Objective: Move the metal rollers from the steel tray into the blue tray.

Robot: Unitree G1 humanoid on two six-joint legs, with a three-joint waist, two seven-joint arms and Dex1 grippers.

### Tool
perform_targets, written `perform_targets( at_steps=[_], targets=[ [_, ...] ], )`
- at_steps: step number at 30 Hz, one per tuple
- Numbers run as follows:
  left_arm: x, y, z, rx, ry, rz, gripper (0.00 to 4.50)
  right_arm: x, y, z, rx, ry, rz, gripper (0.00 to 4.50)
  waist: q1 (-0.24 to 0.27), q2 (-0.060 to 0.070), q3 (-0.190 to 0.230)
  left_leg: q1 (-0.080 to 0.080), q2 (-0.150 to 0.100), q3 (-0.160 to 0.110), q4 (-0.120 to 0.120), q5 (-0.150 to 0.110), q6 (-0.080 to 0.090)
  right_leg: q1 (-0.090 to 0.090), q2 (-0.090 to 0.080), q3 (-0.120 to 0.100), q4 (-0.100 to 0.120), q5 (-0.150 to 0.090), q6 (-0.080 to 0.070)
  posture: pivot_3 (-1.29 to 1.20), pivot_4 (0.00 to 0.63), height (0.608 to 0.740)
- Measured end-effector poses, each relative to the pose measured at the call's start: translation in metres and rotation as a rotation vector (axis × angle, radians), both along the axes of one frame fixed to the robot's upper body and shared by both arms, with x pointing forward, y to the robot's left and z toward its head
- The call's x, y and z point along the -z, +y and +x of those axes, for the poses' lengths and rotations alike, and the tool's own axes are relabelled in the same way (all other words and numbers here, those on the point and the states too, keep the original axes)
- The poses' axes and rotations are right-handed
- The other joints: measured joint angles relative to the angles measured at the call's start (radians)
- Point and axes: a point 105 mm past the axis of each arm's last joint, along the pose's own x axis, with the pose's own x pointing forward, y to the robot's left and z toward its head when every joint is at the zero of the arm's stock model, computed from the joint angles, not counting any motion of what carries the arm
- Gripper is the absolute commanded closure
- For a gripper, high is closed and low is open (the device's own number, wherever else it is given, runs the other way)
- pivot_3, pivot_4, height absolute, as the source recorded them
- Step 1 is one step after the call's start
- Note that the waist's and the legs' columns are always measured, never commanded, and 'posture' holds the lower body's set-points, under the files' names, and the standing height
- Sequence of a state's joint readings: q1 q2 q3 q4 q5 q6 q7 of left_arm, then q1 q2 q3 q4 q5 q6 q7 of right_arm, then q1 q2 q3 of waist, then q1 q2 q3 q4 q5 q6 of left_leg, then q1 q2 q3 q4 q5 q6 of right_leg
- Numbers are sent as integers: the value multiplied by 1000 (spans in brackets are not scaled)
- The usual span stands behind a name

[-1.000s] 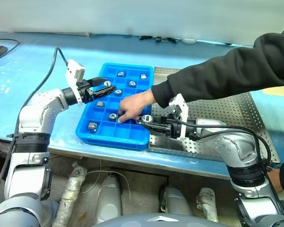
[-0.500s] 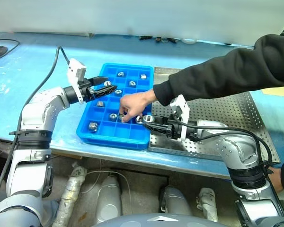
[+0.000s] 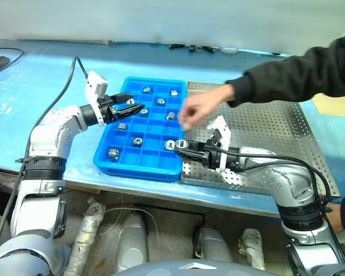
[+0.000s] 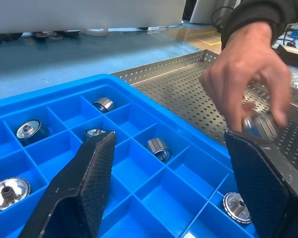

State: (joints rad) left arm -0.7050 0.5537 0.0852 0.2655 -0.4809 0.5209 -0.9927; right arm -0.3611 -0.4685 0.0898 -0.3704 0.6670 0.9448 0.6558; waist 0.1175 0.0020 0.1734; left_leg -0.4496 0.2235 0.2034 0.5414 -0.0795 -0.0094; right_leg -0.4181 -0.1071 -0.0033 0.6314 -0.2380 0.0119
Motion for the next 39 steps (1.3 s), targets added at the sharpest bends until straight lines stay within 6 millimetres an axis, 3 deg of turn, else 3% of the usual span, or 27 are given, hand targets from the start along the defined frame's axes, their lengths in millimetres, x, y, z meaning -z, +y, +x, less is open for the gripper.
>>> perform_targets(
  at_steps=[8, 14, 19, 24, 29, 32, 39],
  targets=[
    [1, 1, 1, 1, 6, -1, 790, -1, 0, 0, 4, -10, 6, 2830, -5, 0, 0, 1, 0, 0, 1, 0, 0, 0, 0, 1, 3, 0, 0, -116, 150, 740],
    [-10, 16, 12, -72, -39, 25, 790, -24, 22, 37, 32, -135, 43, 2830, -28, 0, 0, 5, 0, 0, 2, 0, 0, -2, 0, 3, 10, 0, 0, -73, 150, 740],
    [-17, 52, 10, -203, -71, 32, 790, -35, 57, 67, 16, -189, 75, 2830, -35, 0, 0, 3, 0, -1, 0, 2, -3, -4, 1, 2, 9, -1, -1, -25, 150, 740],
    [1, 71, 0, -281, -19, 30, 790, -21, 77, 87, -21, -182, 35, 2830, -19, -1, 0, -5, 0, -5, 1, 1, -1, -7, 0, -3, 9, 0, -1, 62, 150, 740],
    [0, 81, -17, -328, -25, 23, 790, -10, 97, 96, -59, -169, 27, 2830, -12, -1, 0, -6, 0, -7, 1, 1, -1, -6, 0, -9, 9, -1, -2, 116, 150, 740],
    [0, 79, -24, -333, -20, 20, 790, 9, 95, 105, -20, -146, -5, 2830, -5, -1, 0, -6, 0, -7, 1, 1, -1, -5, -1, -10, 9, -1, -2, 127, 150, 740],
    [-4, 75, -29, -336, -21, 13, 790, 11, 91, 111, -10, -198, -29, 2830, 8, -1, 0, -2, 1, -9, 0, 1, -2, -3, -1, -8, 11, -1, -2, 108, 150, 740]
  ],
)
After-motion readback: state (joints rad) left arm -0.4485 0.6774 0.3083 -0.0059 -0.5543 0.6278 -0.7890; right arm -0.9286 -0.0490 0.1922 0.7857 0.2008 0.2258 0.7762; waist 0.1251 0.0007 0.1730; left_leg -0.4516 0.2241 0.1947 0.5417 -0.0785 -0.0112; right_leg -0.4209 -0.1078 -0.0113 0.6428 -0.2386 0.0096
